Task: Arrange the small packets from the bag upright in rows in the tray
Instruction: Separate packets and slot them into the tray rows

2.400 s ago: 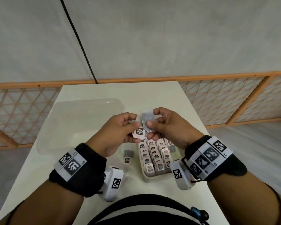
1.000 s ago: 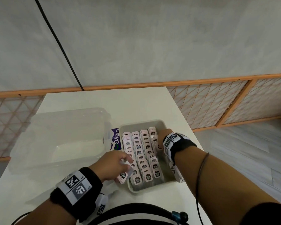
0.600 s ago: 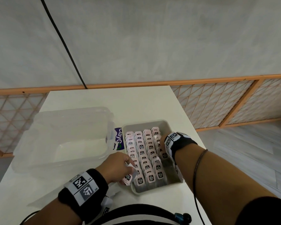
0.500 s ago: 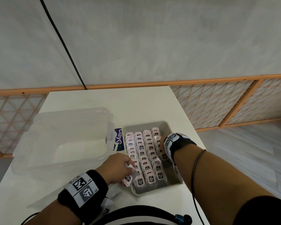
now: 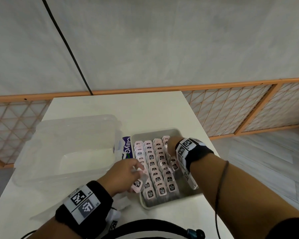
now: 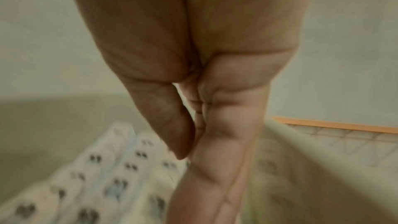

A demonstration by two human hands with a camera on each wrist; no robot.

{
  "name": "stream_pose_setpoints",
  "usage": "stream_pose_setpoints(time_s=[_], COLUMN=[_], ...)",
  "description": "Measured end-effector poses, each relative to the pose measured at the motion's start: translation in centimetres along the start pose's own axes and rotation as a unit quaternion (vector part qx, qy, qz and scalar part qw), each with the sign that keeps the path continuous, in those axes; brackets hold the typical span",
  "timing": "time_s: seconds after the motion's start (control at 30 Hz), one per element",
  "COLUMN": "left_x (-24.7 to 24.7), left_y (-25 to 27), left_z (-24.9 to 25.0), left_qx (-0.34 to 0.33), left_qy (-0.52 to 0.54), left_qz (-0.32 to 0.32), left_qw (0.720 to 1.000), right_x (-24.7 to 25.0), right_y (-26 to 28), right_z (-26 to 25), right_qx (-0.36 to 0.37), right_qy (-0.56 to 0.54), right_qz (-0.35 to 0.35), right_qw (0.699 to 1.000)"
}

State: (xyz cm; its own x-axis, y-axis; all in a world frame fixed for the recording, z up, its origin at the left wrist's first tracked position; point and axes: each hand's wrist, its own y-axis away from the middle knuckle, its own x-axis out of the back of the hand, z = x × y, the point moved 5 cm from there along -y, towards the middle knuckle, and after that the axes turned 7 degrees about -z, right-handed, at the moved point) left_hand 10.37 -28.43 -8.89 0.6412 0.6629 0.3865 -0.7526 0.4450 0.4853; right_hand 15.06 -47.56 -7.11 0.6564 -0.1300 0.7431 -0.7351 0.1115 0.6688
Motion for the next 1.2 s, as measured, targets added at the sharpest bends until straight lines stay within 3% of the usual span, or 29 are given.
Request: stream_pose_setpoints(time_s=[0.07, 0.1, 0.17, 0.23, 0.47, 0.63, 0.77, 0.9, 1.03, 1.07, 1.1, 1.17, 1.2], left_x=[0.7, 1.0, 1.4, 1.8, 1.9, 2.2, 2.6, 2.7, 2.7, 2.7, 2.6, 2.5, 2.5], left_y=[-0.1, -0.1, -0.2, -0.3, 0.1, 0.5, 0.5, 0.4, 0.3, 0.3, 0.2, 0.1, 0.0], left_z=[0.5, 0.8, 1.3, 1.8, 2.8, 3.1, 3.1, 3.0, 2.6, 2.4, 2.2, 1.8, 1.8], left_qx=[-0.023, -0.032, -0.054, -0.08, -0.114, -0.118, -0.123, -0.123, -0.112, -0.105, -0.098, -0.088, -0.086], left_qy=[0.061, 0.098, 0.161, 0.187, 0.216, 0.258, 0.288, 0.342, 0.331, 0.325, 0.32, 0.309, 0.3], left_qz=[0.02, 0.027, 0.042, 0.06, 0.095, 0.083, 0.112, 0.121, 0.123, 0.125, 0.125, 0.12, 0.116], left_qw=[0.998, 0.994, 0.985, 0.977, 0.965, 0.955, 0.943, 0.924, 0.929, 0.931, 0.934, 0.939, 0.943], right_x=[0.0, -0.2, -0.6, -0.7, 0.0, 0.2, 0.6, 1.0, 2.7, 3.1, 3.6, 4.3, 4.2], right_y=[0.6, 1.0, 2.4, 3.7, 4.1, 4.7, 4.9, 4.8, 4.6, 4.5, 4.4, 4.6, 4.6], right_z=[-0.6, -1.0, -2.1, -2.7, -3.2, -3.5, -3.6, -3.4, -2.0, -1.4, -0.8, -0.1, -0.1], right_qx=[0.065, 0.1, 0.153, 0.207, 0.261, 0.27, 0.27, 0.269, 0.26, 0.246, 0.226, 0.162, 0.13], right_qy=[-0.106, -0.197, -0.378, -0.407, -0.445, -0.453, -0.488, -0.483, -0.581, -0.565, -0.505, -0.234, -0.082], right_qz=[-0.054, -0.09, -0.165, -0.198, -0.125, -0.156, -0.153, -0.119, -0.025, 0.01, 0.055, 0.129, 0.133], right_qw=[0.991, 0.971, 0.898, 0.867, 0.848, 0.835, 0.816, 0.825, 0.771, 0.788, 0.831, 0.95, 0.979])
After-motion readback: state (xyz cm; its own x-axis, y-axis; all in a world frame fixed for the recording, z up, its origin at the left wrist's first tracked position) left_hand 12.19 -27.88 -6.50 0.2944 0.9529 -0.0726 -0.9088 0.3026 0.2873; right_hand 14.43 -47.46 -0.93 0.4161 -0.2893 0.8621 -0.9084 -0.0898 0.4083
